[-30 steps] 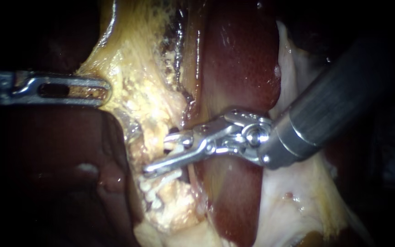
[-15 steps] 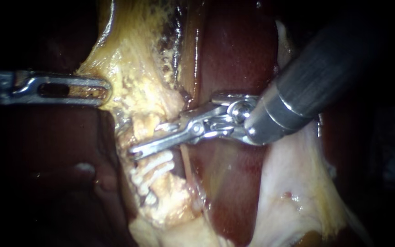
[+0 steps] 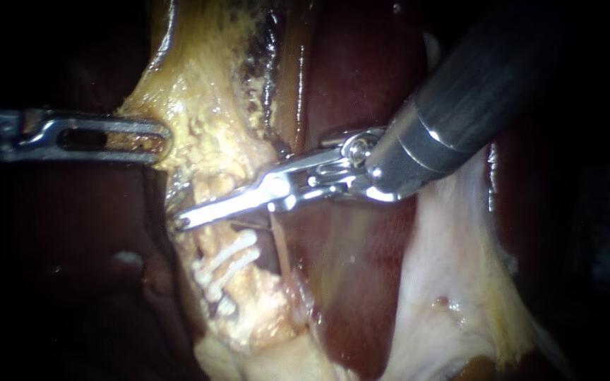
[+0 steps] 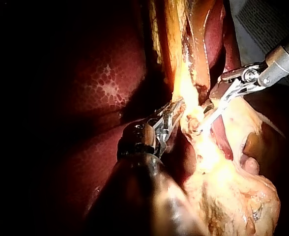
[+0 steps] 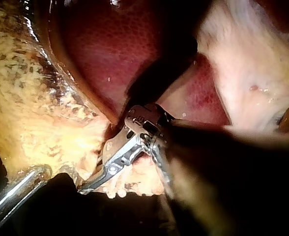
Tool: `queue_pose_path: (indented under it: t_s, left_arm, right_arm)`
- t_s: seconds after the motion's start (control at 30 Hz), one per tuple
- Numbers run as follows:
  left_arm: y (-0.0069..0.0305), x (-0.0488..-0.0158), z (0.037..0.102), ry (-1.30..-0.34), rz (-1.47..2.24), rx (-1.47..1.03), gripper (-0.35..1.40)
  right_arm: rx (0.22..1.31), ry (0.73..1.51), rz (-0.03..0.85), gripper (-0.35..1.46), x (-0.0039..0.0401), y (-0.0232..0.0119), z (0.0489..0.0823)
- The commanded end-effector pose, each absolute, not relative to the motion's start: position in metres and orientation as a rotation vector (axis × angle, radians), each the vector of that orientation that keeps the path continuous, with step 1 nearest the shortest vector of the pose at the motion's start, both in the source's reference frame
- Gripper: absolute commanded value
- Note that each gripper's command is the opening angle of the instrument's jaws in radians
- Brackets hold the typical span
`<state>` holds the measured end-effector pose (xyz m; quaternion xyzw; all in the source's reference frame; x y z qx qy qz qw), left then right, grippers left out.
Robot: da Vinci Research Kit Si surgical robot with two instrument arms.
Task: Clipping third clip left tube
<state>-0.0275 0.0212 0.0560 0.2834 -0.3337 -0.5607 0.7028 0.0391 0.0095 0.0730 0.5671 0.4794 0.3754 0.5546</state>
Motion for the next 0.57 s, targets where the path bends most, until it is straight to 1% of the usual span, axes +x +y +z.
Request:
queue_pose_path:
  t_s: [0.03,0.2,0.43,0.57]
  left_arm:
    - [0.0212,-0.0274,0.056,-0.743,-1.247,0.631,-0.35]
    - [0.0212,-0.0274,0.056,-0.743,-1.247,0.631,-0.35]
    - [0.0213,-0.0274,0.056,-0.743,-1.247,0.631,-0.35]
    - [0.0213,-0.0274,0.0561,-0.743,-1.247,0.631,-0.35]
  right_arm:
    - [1.335,1.132,0.893,-0.35,0.0389,0.0095,0.0734]
    - [1.335,1.13,0.896,-0.35,0.0383,0.0097,0.0739]
    - [1.349,1.126,0.875,-0.35,0.0384,0.0091,0.0737]
    - [1.359,1.118,0.879,-0.35,0.0385,0.0089,0.0737]
